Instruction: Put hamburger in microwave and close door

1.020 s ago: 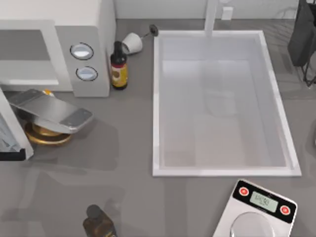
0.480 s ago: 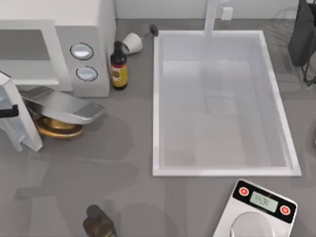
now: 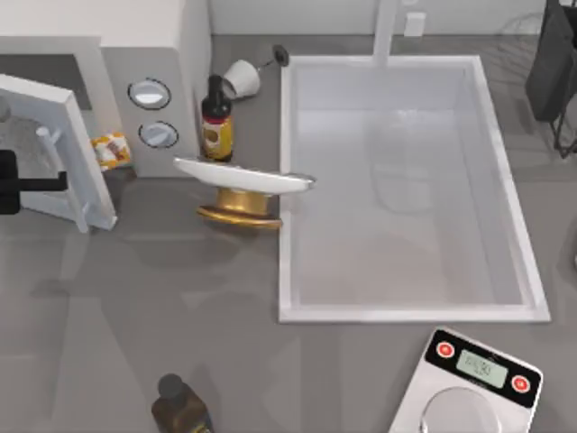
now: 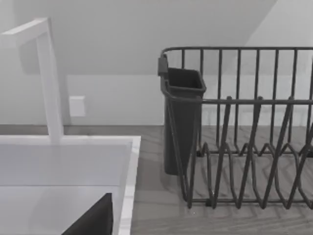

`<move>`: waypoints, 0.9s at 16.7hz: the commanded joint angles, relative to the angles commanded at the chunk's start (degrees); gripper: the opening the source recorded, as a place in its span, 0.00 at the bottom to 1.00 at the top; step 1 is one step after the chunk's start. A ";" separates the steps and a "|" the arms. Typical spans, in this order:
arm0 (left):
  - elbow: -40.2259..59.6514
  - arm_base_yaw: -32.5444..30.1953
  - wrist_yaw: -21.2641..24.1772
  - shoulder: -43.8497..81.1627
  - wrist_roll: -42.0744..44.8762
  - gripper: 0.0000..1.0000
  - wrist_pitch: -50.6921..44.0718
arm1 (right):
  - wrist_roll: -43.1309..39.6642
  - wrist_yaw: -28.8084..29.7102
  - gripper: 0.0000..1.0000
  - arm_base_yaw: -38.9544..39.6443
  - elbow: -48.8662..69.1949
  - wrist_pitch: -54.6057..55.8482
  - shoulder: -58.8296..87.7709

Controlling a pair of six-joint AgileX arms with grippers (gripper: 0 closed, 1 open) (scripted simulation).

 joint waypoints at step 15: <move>20.31 0.04 2.49 12.03 2.27 0.00 -0.84 | 0.00 0.00 1.00 0.00 0.00 0.00 0.00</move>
